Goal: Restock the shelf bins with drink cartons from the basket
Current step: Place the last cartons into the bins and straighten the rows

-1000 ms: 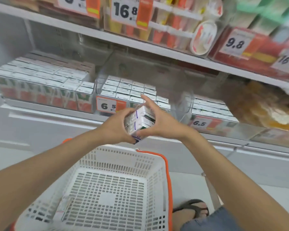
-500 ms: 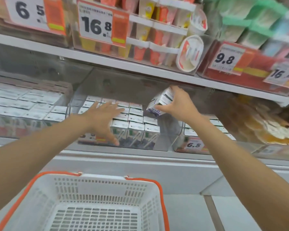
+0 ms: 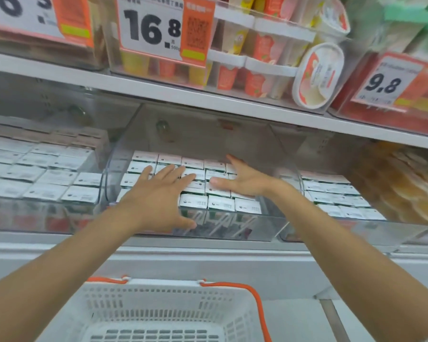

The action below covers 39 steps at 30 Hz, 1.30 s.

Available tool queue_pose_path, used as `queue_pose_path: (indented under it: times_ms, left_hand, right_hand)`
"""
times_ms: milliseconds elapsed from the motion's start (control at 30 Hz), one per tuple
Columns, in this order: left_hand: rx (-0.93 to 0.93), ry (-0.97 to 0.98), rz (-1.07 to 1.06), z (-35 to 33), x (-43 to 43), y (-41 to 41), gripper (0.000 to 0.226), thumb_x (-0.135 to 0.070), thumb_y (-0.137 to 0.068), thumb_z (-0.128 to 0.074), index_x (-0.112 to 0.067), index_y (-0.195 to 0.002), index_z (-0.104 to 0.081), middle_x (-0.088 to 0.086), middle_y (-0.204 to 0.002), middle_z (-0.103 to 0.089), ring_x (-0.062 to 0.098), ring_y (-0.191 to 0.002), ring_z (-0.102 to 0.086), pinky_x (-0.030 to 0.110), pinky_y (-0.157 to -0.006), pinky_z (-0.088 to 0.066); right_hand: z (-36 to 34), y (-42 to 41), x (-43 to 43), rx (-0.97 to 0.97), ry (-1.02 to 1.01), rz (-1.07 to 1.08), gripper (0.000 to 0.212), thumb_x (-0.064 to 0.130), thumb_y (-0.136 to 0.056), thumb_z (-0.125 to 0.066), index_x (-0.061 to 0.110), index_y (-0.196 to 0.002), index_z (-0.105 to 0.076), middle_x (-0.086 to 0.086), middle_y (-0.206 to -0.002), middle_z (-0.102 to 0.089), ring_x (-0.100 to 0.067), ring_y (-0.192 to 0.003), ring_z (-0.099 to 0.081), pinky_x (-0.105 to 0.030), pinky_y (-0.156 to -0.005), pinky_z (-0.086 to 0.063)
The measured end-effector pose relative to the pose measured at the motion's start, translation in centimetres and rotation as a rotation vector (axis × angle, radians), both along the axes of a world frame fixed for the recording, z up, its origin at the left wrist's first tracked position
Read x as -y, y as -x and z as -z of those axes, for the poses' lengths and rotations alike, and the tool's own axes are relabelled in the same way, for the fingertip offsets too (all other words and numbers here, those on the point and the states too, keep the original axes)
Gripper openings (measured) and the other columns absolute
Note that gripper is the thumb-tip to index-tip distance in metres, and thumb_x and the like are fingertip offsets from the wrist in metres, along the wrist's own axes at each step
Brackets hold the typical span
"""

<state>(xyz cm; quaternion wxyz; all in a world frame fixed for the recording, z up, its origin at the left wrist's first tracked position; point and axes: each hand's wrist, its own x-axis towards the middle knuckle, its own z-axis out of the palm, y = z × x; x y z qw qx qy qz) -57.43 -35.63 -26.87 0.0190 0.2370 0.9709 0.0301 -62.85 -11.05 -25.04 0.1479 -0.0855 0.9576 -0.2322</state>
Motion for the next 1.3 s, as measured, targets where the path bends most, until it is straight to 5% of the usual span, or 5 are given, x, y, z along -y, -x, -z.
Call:
queue_pose_path:
  times_ms: [200,367,533,933,1300]
  left_hand:
    - [-0.214,-0.086,-0.042,-1.6,-0.2,-2.7,0.096,-0.075,-0.065,-0.064,-0.03,-0.144,-0.034,-0.006,-0.15,-0.037,0.016,-0.141,-0.027,0.043,-0.117,-0.016]
    - [-0.596,-0.305,-0.014,-1.4,1.8,-7.1,0.037,-0.032,-0.065,-0.085,-0.013,-0.085,-0.061,0.005,-0.076,-0.061,0.031,-0.076,-0.057,0.037,-0.062,-0.044]
    - [-0.156,-0.297,-0.227,2.9,6.2,-11.8,0.025,-0.041,-0.084,-0.067,-0.026,-0.095,-0.051,-0.007,-0.098,-0.058,0.017,-0.089,-0.055,0.031,-0.066,-0.042]
    - [0.368,-0.224,-0.564,18.3,19.7,-23.1,0.101,-0.057,-0.071,-0.076,-0.025,-0.15,-0.022,0.003,-0.158,-0.016,0.027,-0.143,-0.018,0.045,-0.11,-0.03]
    - [0.294,-0.298,-0.498,24.1,20.9,-25.3,0.115,-0.043,-0.071,-0.081,-0.017,-0.154,-0.006,-0.004,-0.16,0.014,0.026,-0.146,-0.019,0.042,-0.113,-0.03]
  right_hand:
    - [-0.3,-3.9,1.1,-0.358,0.13,0.093,0.089,0.081,-0.068,-0.056,0.031,-0.141,-0.042,0.006,-0.146,-0.042,-0.016,-0.138,-0.031,-0.043,-0.116,-0.027]
    - [0.6,-9.0,5.0,-0.746,0.209,0.066,0.025,0.036,-0.081,-0.072,0.016,-0.094,-0.064,0.006,-0.094,-0.057,-0.013,-0.091,-0.049,-0.039,-0.089,-0.044]
    - [3.4,-14.8,10.1,-0.785,0.179,-0.019,0.012,0.023,-0.081,-0.071,0.014,-0.082,-0.064,0.002,-0.085,-0.056,-0.016,-0.081,-0.052,-0.025,-0.067,-0.04]
    - [25.9,-22.3,19.5,0.228,0.099,-0.223,0.047,0.04,-0.09,-0.064,0.02,-0.131,-0.054,-0.002,-0.135,-0.049,-0.02,-0.12,-0.053,-0.032,-0.093,-0.045]
    - [38.7,-25.7,29.5,0.778,0.257,-0.141,0.077,0.036,-0.088,-0.067,0.028,-0.152,-0.025,-0.014,-0.155,-0.026,-0.036,-0.141,-0.03,-0.044,-0.114,-0.031]
